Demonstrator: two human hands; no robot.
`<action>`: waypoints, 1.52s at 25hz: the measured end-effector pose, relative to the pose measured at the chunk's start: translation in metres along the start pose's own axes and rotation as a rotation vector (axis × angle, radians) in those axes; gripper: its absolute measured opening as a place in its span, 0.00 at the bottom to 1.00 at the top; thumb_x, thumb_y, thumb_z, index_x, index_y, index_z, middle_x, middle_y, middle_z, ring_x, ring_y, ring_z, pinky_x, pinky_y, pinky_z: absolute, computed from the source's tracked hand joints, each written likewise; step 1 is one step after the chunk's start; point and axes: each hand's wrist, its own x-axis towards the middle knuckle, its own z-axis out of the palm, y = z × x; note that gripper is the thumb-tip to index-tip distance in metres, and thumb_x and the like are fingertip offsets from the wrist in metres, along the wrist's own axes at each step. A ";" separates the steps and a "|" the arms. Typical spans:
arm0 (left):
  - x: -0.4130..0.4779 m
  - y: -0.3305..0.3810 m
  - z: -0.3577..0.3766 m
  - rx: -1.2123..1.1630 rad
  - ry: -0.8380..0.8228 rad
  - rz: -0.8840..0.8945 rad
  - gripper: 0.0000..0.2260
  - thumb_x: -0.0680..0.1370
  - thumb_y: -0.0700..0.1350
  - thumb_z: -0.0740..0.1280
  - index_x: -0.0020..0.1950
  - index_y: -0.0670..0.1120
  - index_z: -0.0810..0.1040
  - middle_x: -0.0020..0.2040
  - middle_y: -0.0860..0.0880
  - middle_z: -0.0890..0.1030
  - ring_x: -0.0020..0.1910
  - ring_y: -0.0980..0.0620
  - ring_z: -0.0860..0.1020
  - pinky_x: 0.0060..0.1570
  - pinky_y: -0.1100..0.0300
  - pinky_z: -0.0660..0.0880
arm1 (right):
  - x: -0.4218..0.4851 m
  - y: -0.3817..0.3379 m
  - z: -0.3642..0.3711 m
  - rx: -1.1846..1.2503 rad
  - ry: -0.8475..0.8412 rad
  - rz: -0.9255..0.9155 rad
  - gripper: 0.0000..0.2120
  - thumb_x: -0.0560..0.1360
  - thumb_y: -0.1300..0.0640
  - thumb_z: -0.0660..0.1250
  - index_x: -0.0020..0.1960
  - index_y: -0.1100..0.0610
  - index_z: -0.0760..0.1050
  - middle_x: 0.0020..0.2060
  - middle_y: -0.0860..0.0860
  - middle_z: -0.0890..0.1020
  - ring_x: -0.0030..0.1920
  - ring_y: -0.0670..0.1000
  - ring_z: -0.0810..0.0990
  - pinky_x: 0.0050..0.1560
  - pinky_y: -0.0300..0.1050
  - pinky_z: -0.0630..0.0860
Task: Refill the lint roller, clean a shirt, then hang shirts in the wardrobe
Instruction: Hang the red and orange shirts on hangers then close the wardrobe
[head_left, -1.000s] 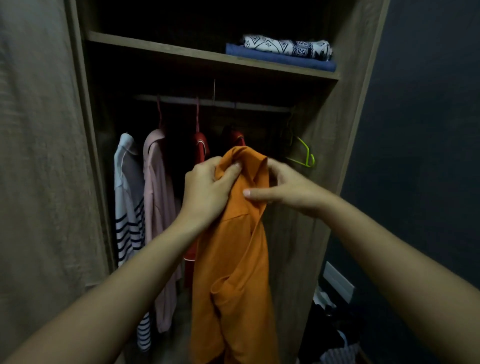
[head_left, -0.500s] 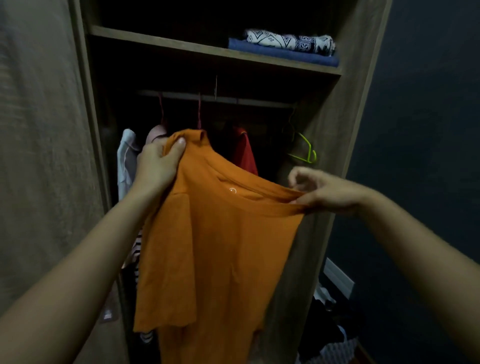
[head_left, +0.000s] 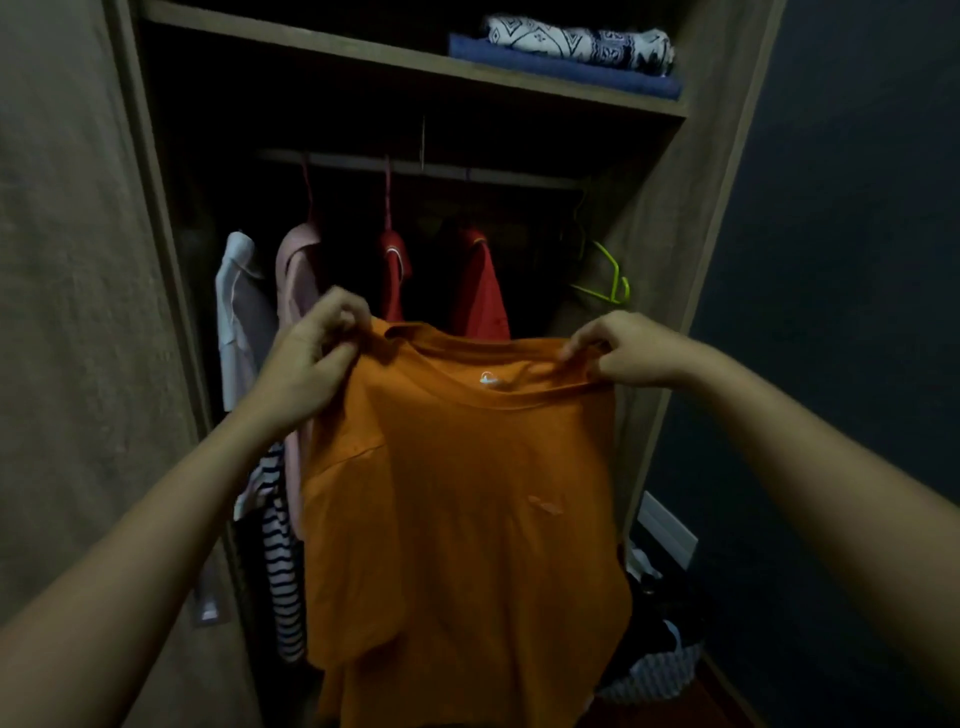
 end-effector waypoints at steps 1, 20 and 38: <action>0.000 -0.004 0.005 -0.009 -0.040 0.009 0.16 0.74 0.32 0.57 0.44 0.54 0.73 0.49 0.56 0.78 0.52 0.56 0.76 0.55 0.51 0.73 | -0.002 0.005 -0.001 0.005 -0.044 0.001 0.16 0.74 0.68 0.60 0.49 0.49 0.79 0.55 0.48 0.77 0.58 0.48 0.75 0.53 0.40 0.73; 0.182 0.026 0.240 -0.266 -0.109 -0.173 0.14 0.74 0.48 0.66 0.58 0.48 0.77 0.48 0.49 0.82 0.48 0.47 0.82 0.53 0.48 0.79 | 0.090 0.160 -0.005 -1.008 0.039 0.109 0.24 0.78 0.56 0.49 0.72 0.63 0.61 0.72 0.62 0.65 0.74 0.57 0.59 0.75 0.53 0.49; 0.313 0.031 0.354 -0.694 0.096 -0.532 0.05 0.74 0.37 0.65 0.39 0.45 0.75 0.35 0.49 0.74 0.44 0.48 0.74 0.45 0.55 0.70 | 0.089 0.183 -0.002 -1.055 0.104 -0.065 0.28 0.78 0.52 0.51 0.73 0.65 0.56 0.74 0.63 0.58 0.76 0.59 0.54 0.75 0.53 0.48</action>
